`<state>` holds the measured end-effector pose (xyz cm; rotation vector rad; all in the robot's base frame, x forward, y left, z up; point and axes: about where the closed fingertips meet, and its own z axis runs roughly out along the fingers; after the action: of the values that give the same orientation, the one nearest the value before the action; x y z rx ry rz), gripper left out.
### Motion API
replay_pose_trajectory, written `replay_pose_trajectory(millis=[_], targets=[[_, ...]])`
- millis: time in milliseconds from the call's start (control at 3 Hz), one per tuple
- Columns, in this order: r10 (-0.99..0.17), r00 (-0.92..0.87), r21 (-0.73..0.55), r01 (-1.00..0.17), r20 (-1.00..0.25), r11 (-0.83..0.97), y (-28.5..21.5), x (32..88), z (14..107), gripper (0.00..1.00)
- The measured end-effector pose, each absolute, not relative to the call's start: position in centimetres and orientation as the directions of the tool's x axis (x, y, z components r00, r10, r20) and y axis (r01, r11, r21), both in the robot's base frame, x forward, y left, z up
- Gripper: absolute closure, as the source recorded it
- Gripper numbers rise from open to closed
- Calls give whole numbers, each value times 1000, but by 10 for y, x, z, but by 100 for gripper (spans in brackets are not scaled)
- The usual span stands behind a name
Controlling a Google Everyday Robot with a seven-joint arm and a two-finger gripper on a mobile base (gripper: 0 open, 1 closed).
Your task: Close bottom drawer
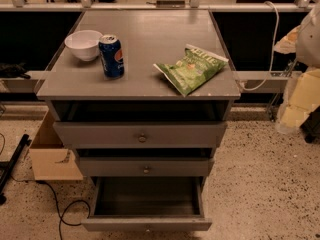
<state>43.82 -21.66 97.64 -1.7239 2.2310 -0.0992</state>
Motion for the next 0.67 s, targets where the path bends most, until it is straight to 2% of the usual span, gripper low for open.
replay_pose_trajectory(millis=[333, 667], targets=[[-950, -224, -250, -928, -218, 277, -217, 439, 974, 0], [-922, -250, -164, -937, -297, 307, -221, 428, 942, 0]])
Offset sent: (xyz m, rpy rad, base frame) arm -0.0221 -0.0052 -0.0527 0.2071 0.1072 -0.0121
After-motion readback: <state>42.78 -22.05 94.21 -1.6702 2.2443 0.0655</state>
